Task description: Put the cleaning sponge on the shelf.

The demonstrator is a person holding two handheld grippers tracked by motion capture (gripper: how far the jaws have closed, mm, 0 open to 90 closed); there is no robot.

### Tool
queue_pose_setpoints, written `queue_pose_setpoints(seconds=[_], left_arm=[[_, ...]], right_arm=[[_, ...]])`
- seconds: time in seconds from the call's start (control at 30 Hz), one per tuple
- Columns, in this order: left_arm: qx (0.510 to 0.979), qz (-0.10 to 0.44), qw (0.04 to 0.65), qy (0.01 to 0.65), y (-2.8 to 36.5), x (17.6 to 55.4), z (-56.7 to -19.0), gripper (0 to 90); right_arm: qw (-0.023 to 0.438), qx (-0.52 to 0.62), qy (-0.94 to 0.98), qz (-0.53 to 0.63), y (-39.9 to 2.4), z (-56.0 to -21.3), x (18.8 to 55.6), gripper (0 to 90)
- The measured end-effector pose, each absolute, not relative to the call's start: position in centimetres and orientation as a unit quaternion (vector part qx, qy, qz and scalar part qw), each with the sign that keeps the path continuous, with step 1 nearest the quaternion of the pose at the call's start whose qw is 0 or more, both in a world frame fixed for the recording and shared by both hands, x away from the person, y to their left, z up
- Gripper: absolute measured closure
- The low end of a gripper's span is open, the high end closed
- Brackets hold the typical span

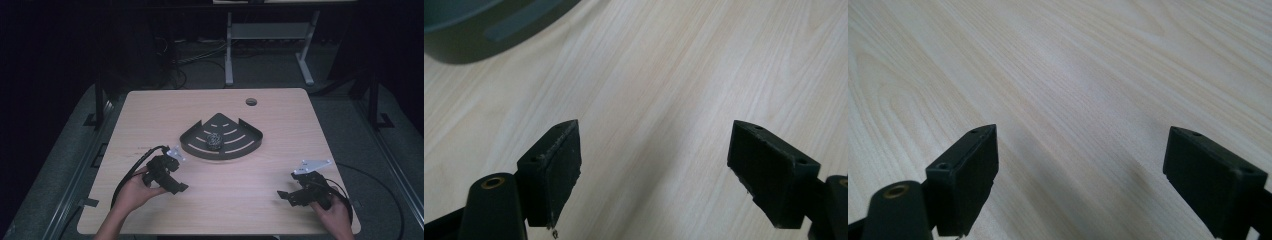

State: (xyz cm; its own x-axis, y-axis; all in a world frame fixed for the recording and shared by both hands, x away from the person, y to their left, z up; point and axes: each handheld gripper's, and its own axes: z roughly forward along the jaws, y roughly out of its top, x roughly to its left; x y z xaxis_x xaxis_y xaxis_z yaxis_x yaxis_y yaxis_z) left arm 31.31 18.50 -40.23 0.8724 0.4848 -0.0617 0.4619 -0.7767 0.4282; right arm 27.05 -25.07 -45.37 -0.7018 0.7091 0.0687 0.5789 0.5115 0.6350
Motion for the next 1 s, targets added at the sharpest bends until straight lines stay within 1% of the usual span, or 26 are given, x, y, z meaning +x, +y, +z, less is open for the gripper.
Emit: queue_pose_setpoints(seconds=[1.0], left_arm=[[0.936, 0.032, 0.224, 0.271, 21.6, 28.3, -41.0, 20.9]], right_arm=[[0.103, 0.373, 0.865, 0.321, -25.0, -45.3, 26.8, 14.2]])
